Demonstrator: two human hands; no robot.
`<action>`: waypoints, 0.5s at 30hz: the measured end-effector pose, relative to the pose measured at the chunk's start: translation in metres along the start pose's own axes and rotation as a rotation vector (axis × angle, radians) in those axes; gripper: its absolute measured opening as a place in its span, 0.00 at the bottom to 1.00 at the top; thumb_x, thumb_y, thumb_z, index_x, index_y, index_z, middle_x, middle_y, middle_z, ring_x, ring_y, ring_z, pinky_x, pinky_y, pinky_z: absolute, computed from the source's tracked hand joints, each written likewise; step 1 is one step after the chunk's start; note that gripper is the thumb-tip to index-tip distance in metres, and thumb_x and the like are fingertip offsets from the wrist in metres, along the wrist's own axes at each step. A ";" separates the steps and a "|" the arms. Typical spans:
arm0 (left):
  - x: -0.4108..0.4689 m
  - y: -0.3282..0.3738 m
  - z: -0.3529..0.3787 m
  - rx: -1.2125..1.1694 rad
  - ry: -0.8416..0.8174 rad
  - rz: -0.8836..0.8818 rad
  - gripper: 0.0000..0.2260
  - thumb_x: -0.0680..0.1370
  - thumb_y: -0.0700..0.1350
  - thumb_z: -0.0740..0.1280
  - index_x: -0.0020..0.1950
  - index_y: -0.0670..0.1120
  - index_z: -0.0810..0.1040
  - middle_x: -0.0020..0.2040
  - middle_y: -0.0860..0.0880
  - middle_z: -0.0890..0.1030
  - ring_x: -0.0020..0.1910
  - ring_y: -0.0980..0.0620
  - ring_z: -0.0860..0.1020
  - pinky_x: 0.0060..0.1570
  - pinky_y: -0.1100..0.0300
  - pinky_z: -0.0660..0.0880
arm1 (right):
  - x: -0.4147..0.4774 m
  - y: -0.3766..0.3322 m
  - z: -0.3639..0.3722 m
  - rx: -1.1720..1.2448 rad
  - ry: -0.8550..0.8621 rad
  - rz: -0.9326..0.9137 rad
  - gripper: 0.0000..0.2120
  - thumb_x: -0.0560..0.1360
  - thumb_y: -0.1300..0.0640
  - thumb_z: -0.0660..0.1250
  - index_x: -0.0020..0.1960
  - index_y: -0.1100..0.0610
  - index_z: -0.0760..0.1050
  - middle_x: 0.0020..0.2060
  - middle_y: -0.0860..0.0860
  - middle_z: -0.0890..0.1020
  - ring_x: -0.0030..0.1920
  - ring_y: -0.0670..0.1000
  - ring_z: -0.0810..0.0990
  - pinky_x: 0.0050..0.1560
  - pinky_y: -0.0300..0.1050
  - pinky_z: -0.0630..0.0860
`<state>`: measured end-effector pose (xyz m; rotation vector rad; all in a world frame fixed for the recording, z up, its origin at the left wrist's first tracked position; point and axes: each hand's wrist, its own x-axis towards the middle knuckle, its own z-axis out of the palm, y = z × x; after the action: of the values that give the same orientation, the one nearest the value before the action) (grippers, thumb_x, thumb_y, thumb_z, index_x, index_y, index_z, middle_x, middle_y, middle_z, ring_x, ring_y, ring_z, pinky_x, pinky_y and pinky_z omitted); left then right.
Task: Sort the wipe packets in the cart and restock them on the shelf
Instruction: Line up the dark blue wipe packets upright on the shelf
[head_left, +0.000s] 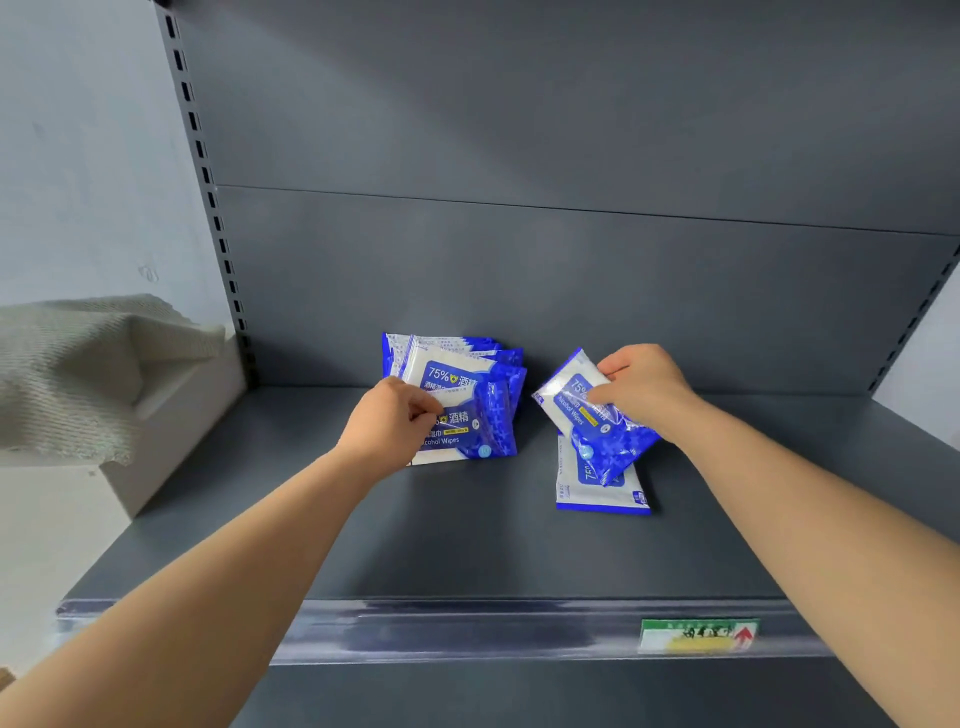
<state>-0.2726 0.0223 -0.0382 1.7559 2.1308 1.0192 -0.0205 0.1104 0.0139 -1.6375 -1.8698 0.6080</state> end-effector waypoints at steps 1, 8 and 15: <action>0.000 -0.002 -0.003 -0.051 -0.034 -0.016 0.11 0.76 0.38 0.63 0.50 0.49 0.83 0.49 0.50 0.78 0.44 0.50 0.79 0.45 0.59 0.77 | -0.001 -0.004 -0.002 0.049 0.019 -0.027 0.11 0.67 0.65 0.74 0.48 0.64 0.80 0.46 0.59 0.83 0.48 0.58 0.82 0.52 0.52 0.78; -0.004 -0.014 -0.019 -0.566 -0.159 -0.169 0.09 0.80 0.42 0.63 0.58 0.49 0.80 0.52 0.47 0.80 0.44 0.53 0.81 0.51 0.60 0.78 | 0.000 -0.037 0.014 -0.032 0.020 -0.232 0.14 0.69 0.68 0.66 0.45 0.51 0.79 0.45 0.50 0.84 0.47 0.52 0.82 0.50 0.49 0.80; -0.001 -0.019 -0.019 -0.621 -0.148 -0.178 0.14 0.81 0.35 0.57 0.60 0.46 0.78 0.52 0.48 0.81 0.49 0.52 0.79 0.53 0.59 0.77 | 0.001 -0.058 0.007 0.051 0.116 -0.366 0.13 0.69 0.68 0.64 0.47 0.53 0.80 0.42 0.47 0.82 0.44 0.48 0.81 0.51 0.46 0.79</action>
<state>-0.2976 0.0134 -0.0362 1.2730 1.6029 1.2742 -0.0672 0.1033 0.0476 -1.2261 -1.9827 0.3924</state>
